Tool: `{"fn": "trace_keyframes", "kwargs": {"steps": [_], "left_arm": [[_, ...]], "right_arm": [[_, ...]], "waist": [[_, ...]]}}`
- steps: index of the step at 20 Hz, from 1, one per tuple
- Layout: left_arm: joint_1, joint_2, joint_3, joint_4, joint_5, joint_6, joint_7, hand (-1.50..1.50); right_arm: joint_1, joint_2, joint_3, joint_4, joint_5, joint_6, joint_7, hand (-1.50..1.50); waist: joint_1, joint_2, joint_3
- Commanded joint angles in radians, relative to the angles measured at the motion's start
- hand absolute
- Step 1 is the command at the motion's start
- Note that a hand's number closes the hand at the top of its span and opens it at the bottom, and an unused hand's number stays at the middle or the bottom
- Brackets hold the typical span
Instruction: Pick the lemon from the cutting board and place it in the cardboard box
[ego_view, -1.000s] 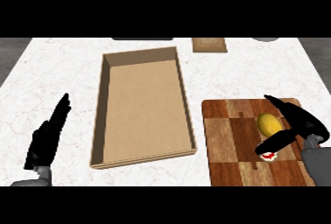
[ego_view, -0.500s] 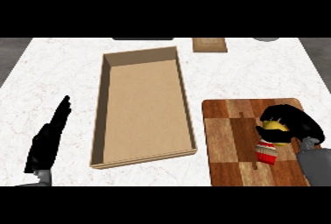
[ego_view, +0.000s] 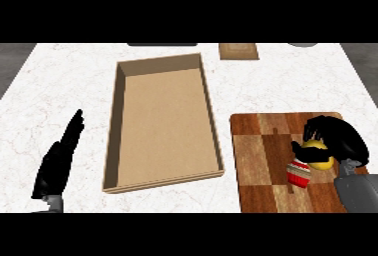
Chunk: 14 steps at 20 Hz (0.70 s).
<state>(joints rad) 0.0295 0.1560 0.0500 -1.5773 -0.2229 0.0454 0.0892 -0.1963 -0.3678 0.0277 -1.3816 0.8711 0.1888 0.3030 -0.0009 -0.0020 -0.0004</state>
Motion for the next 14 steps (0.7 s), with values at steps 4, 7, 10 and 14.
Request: {"fn": "trace_keyframes", "kwargs": {"steps": [4, 7, 10, 14], "left_arm": [[0.048, 0.01, 0.03, 0.002, 0.006, 0.009, -0.015, 0.0], [0.053, 0.017, 0.022, -0.024, 0.015, -0.014, 0.001, 0.0], [0.012, 0.048, 0.058, 0.0, 0.046, -0.04, 0.004, 0.0], [-0.035, 0.027, 0.035, 0.003, 0.017, -0.02, 0.04, 0.0]], "right_arm": [[0.234, 0.232, 0.202, -0.258, 0.279, -0.134, 0.427, 1.5], [0.294, 0.294, 0.343, -0.401, 0.45, -0.116, 0.594, 1.5], [0.333, 0.362, 0.486, -0.54, 0.591, -0.086, 0.753, 1.5], [0.321, 0.366, 0.688, -0.682, 0.654, -0.052, 0.864, 1.5]], "waist": [[-0.045, -0.021, -0.006], [-0.032, -0.018, -0.005], [-0.027, -0.012, -0.004], [-0.01, -0.003, -0.001]]}}
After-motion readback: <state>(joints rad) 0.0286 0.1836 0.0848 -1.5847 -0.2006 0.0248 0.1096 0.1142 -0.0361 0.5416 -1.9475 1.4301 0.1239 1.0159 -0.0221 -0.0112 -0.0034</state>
